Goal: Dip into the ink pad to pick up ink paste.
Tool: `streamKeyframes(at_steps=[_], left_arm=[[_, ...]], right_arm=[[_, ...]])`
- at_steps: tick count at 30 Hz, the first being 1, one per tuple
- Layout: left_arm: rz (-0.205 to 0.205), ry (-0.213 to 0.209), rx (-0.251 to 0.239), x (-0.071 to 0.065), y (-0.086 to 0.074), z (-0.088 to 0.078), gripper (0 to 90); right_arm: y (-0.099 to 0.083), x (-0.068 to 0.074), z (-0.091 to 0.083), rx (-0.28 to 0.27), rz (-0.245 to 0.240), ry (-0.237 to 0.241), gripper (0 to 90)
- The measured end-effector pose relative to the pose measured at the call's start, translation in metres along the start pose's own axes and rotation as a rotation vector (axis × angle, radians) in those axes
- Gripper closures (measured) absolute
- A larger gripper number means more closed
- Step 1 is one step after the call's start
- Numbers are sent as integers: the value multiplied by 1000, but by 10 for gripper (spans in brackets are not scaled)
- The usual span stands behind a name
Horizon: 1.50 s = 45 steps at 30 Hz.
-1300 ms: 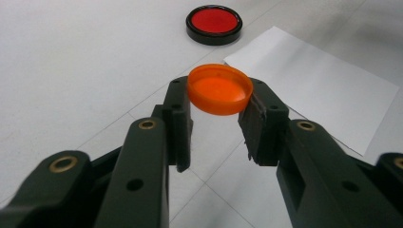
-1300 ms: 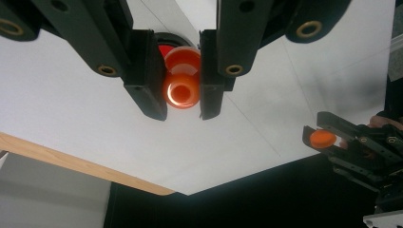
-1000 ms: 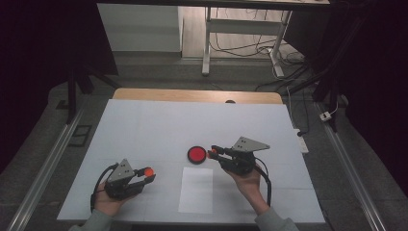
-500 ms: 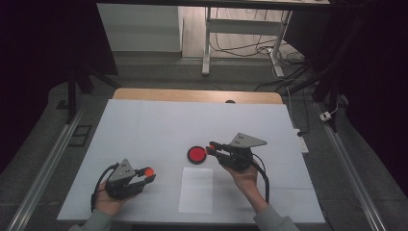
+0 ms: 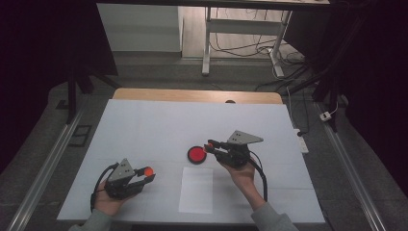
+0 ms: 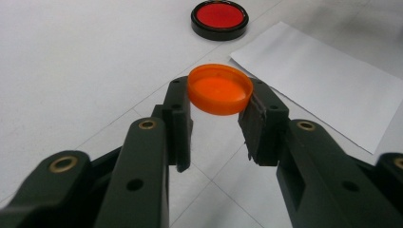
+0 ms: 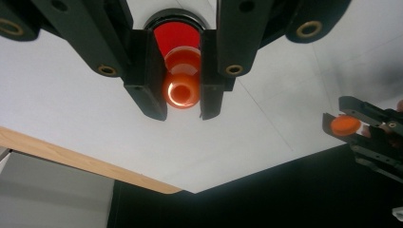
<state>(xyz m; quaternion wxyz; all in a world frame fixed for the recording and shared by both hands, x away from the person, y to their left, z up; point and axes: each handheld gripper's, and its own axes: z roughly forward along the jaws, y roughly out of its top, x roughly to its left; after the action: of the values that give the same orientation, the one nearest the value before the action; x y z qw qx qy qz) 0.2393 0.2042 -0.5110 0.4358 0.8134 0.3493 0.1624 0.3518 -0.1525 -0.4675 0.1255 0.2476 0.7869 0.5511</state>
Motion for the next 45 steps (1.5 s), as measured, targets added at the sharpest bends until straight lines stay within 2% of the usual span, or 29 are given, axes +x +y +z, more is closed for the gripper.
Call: streamKeyframes(at_steps=[14,34,45], left_arm=[[2,-2,5,0,0,2,650],[2,-5,12,0,0,4,650],[4,-5,14,0,0,4,650]], right_arm=[[0,-4,27,44,-6,9,723],[-12,-10,50,140,-12,-10,722],[-16,-12,58,160,-18,-18,722]])
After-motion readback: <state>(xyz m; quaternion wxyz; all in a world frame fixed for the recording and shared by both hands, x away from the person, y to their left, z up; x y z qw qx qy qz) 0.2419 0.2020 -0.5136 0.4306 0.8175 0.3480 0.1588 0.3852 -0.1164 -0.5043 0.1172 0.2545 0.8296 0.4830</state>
